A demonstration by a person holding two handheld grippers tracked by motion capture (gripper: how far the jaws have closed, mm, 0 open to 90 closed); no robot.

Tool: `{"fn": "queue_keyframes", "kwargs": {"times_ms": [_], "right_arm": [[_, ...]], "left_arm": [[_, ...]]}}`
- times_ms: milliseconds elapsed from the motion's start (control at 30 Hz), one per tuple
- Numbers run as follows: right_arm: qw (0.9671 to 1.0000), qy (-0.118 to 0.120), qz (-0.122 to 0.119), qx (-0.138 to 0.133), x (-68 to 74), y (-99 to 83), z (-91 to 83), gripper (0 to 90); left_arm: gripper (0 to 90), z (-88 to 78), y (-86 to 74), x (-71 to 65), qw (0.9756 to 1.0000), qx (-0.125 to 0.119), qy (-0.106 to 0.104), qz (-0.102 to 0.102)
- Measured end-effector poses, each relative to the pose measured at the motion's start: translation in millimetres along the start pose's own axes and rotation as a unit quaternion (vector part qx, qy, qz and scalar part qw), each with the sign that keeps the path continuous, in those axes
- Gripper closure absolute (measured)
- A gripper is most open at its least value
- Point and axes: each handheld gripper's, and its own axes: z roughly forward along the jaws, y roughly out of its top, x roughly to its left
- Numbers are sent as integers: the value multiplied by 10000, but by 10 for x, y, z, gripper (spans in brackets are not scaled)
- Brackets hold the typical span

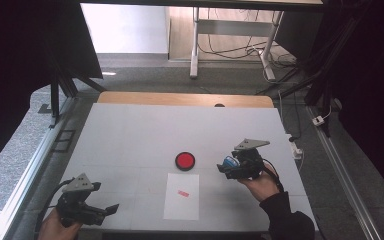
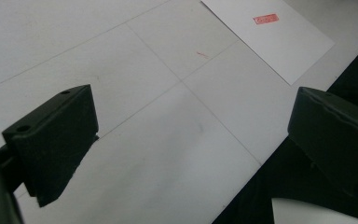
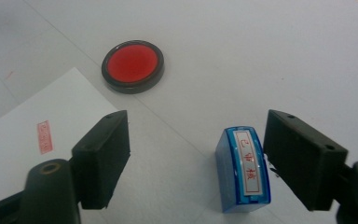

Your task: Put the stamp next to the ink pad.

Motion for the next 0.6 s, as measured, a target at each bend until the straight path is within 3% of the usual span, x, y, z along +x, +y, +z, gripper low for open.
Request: {"fn": "queue_keyframes", "kwargs": {"times_ms": [133, 433, 600], "right_arm": [[10000, 52, 4, 52, 42, -7, -26, 165], [9998, 104, 86, -175, 129, -45, -172, 81], [9998, 12, 61, -176, 175, -105, -270, 45]], "left_arm": [[18, -3, -4, 2, 10000, -3, -19, 14], [18, -4, -9, 1, 10000, -2, -26, 31], [18, -5, -8, 0, 10000, 3, -27, 30]]}}
